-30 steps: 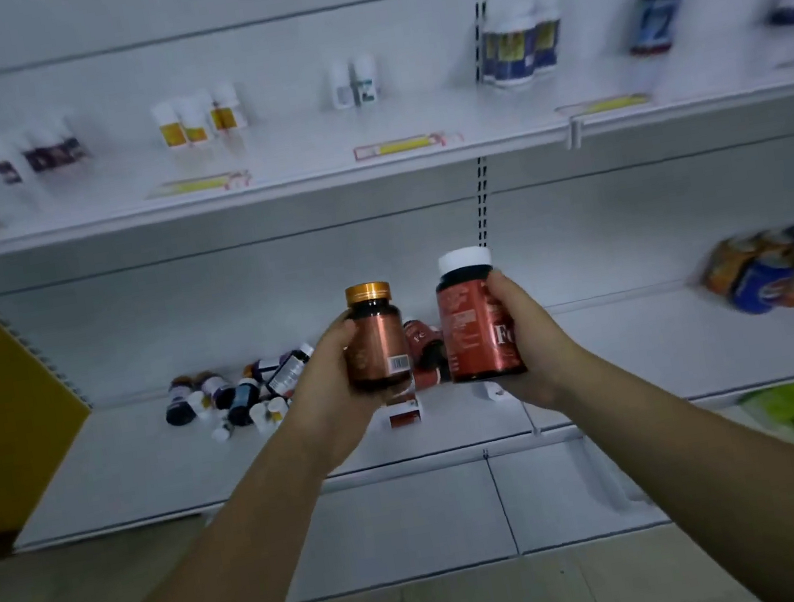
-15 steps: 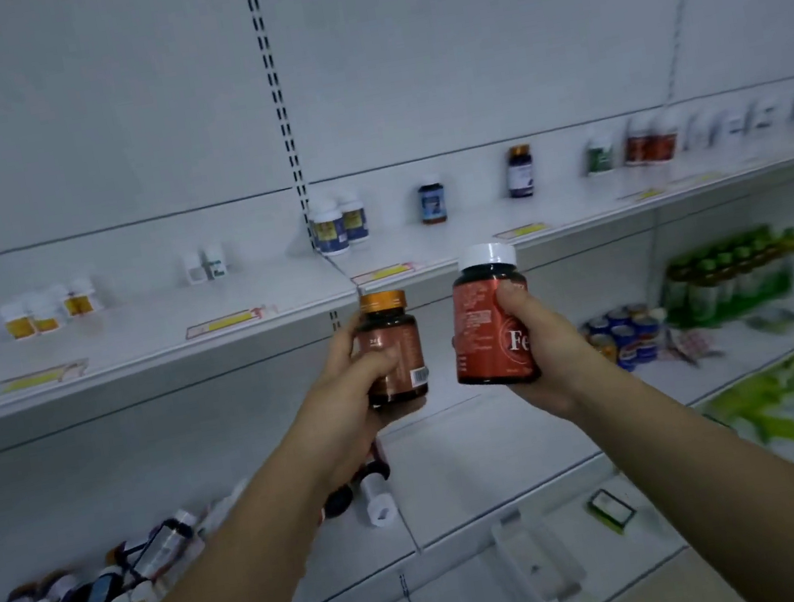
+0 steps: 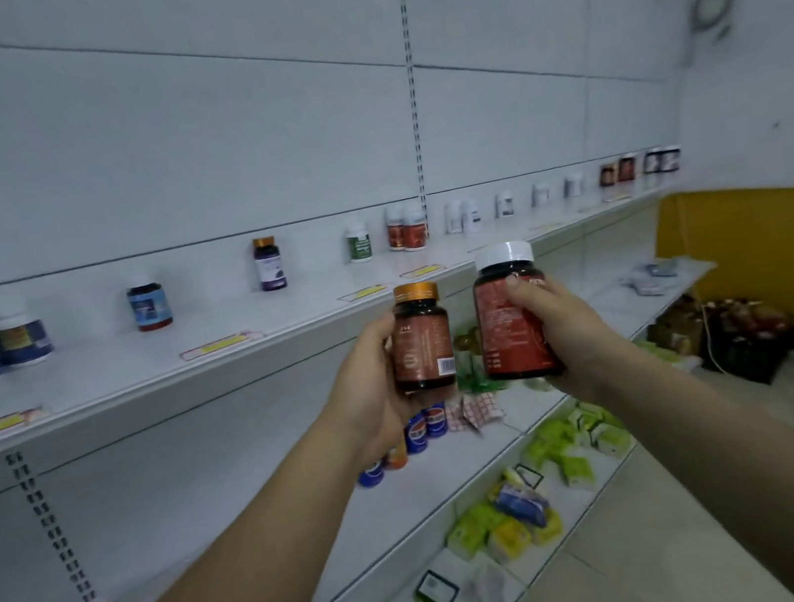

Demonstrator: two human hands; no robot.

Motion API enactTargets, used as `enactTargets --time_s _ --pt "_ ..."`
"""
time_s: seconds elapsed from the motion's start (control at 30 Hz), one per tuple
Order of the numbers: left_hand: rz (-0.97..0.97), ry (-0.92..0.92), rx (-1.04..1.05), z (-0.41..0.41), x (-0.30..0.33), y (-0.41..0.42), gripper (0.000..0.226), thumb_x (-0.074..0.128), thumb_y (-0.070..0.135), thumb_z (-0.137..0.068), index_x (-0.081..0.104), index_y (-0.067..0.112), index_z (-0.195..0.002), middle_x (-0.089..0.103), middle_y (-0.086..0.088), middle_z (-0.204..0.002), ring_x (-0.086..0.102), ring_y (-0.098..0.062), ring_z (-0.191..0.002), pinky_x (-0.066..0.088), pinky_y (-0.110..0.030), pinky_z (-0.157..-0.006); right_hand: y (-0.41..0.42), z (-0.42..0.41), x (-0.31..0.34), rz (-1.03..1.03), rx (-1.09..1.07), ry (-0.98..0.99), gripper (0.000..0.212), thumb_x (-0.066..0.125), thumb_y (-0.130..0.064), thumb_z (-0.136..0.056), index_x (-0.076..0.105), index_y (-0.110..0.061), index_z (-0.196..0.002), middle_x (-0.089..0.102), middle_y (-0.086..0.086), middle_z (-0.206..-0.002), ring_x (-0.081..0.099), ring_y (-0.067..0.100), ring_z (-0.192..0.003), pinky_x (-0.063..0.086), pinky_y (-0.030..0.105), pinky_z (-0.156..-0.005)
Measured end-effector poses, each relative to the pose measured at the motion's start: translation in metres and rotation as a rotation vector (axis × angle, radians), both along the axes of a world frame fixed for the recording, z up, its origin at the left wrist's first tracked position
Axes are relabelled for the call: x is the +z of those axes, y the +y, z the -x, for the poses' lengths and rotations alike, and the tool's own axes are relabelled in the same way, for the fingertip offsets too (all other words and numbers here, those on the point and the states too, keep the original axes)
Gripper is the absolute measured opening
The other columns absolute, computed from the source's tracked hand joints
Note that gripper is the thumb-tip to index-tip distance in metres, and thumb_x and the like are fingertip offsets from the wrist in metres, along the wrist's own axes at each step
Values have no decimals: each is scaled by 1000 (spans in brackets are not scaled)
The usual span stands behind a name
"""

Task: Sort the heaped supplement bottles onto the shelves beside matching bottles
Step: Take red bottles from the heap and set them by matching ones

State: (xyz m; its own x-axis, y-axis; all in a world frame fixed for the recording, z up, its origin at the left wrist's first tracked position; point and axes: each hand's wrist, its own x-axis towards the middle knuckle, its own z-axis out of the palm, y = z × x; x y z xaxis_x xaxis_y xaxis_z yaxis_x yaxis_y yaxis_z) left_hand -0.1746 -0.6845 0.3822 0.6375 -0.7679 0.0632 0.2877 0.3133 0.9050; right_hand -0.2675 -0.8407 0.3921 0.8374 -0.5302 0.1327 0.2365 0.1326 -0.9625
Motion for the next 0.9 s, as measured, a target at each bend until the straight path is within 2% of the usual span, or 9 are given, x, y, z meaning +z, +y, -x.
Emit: enactTargets --time_s 0.07,0.13,0.23,0.3,0.43,0.53,0.63,0.8,0.9 --pt "2 -26 -34 -1 1 -33 38 30 32 -100 55 10 -119 61 -12 -95 58 -23 -80 52 -34 -65 -31 0 2 9 -37 -23 61 69 -35 -70 47 -20 -125 66 12 -103 68 28 -83 55 40 -62" --pt "19 -48 -27 -8 0 -62 34 31 19 -99 48 14 -128 60 -14 -106 58 -26 -86 52 -40 -70 -61 -5 0 1 -69 -41 45 65 -29 -83 48 -20 -123 67 9 -98 69 26 -80 54 41 -66" --pt "-21 -137 -10 -28 -3 -105 41 37 -1 -94 45 23 -126 58 -13 -107 58 -28 -89 51 -48 -81 -105 -22 -4 -6 -125 -50 35 61 -29 -89 49 -21 -121 65 10 -101 67 27 -83 55 43 -70" --pt "-47 -199 -7 -46 -4 -135 47 40 -6 -91 44 24 -128 56 -14 -111 59 -29 -91 51 -49 -83 -134 -37 -6 0 -149 -50 33 61 -28 -89 50 -21 -119 64 10 -101 67 27 -84 55 43 -69" --pt "-31 -261 -6 -88 -1 -203 50 49 -7 -88 45 26 -125 56 -12 -113 62 -29 -93 53 -47 -85 -195 -68 -2 22 -197 -38 38 62 -28 -89 49 -19 -124 63 12 -104 67 29 -86 56 42 -65" --pt "-17 -282 -29 -111 4 -261 54 55 -6 -86 43 26 -129 58 -9 -110 63 -26 -91 54 -46 -85 -244 -81 7 48 -237 -38 30 63 -22 -88 51 -21 -116 63 11 -104 67 28 -86 56 41 -63" --pt "-34 -300 -58 -123 10 -321 57 59 -4 -85 43 27 -130 59 -9 -110 64 -26 -91 52 -51 -89 -295 -85 13 80 -310 -31 24 64 -17 -87 53 -24 -106 63 9 -102 66 26 -86 56 39 -63" --pt "-66 -303 -169 -120 9 -431 45 54 -1 -89 44 24 -125 56 -11 -114 61 -35 -101 51 -53 -90 -397 -76 15 112 -434 3 24 64 -22 -88 51 -26 -107 62 10 -104 64 29 -91 55 42 -73" --pt "-69 -310 -228 -106 4 -510 44 49 -3 -90 42 22 -127 57 -12 -108 60 -30 -91 52 -47 -82 -469 -59 11 145 -503 7 29 64 -30 -88 50 -24 -113 62 9 -104 65 28 -89 56 42 -72"
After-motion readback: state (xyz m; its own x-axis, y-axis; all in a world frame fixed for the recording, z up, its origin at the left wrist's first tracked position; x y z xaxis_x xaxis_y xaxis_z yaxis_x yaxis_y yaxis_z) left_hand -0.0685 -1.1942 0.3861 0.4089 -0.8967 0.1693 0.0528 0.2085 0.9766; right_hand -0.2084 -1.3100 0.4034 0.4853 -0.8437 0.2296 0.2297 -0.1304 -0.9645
